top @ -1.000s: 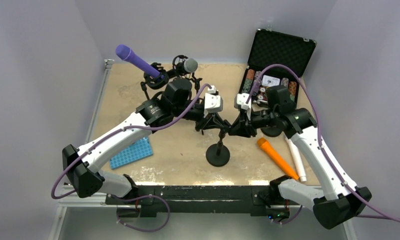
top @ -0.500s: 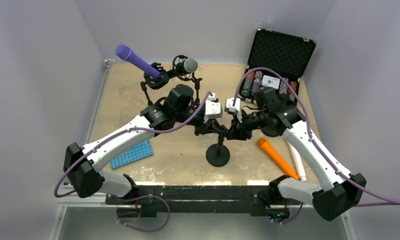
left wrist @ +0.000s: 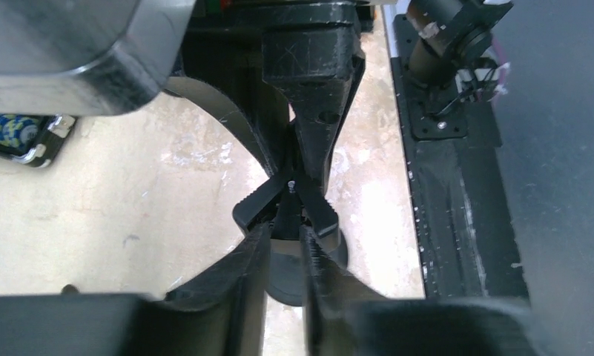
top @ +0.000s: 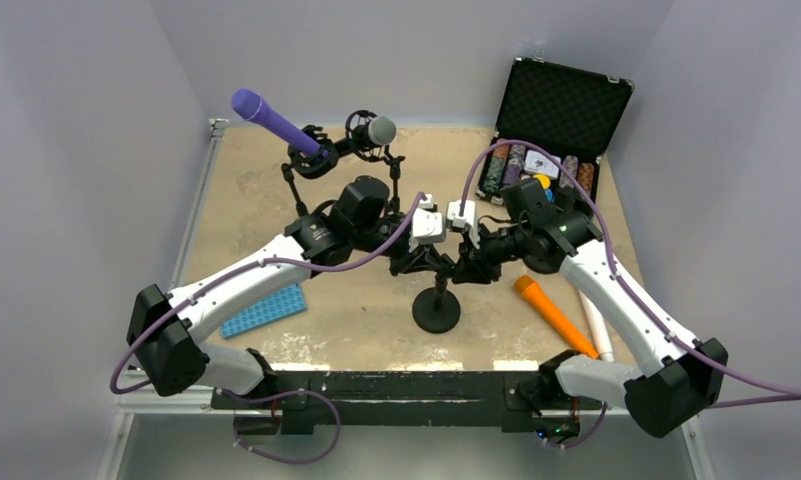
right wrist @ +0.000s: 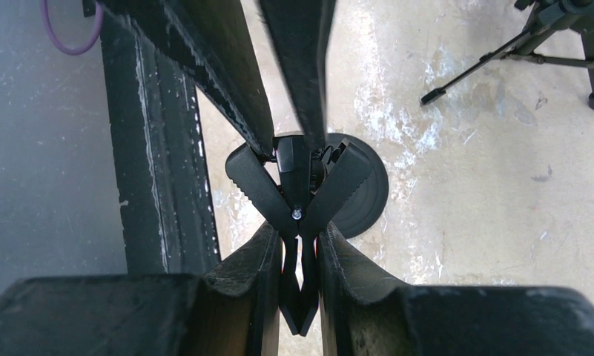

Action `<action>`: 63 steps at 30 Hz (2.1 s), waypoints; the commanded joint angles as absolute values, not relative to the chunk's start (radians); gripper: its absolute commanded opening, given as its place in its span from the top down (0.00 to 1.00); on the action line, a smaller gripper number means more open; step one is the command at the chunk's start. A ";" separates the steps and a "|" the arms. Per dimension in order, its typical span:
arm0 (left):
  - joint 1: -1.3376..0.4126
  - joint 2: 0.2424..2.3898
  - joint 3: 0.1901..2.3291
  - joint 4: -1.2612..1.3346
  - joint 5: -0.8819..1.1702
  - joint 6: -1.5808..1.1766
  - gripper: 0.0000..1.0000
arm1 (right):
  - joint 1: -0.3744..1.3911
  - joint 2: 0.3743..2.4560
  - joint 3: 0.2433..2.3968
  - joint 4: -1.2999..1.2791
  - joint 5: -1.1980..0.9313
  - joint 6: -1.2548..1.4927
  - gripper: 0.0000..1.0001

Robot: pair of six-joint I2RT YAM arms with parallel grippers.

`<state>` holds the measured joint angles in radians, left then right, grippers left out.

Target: Remove the microphone from the stand

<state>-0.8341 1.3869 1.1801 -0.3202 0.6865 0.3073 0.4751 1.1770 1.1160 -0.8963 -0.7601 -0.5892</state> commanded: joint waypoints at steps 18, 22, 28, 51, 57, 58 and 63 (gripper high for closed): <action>-0.856 1.258 1.213 -0.435 0.501 0.259 0.00 | 0.306 1.252 1.493 -0.888 -0.389 -0.441 1.00; -0.856 1.259 1.216 -0.430 0.505 0.253 0.00 | 0.273 1.291 1.499 -0.836 -0.238 -0.387 1.00; -0.856 1.272 1.222 -0.403 0.520 0.239 0.00 | 0.188 1.348 1.489 -0.765 -0.230 -0.303 1.00; -0.856 1.281 1.247 -0.459 0.551 0.304 0.01 | 0.090 1.434 1.378 -0.602 -0.256 -0.294 1.00; -0.856 1.278 1.239 -0.467 0.560 0.324 0.01 | 0.090 1.430 1.362 -0.619 -0.194 -0.307 1.00; -0.856 1.278 1.237 -0.465 0.562 0.323 0.01 | 0.089 1.432 1.354 -0.626 -0.193 -0.307 1.00; -0.856 1.267 1.236 -0.475 0.560 0.327 0.01 | 0.089 1.428 1.320 -0.643 -0.182 -0.313 1.00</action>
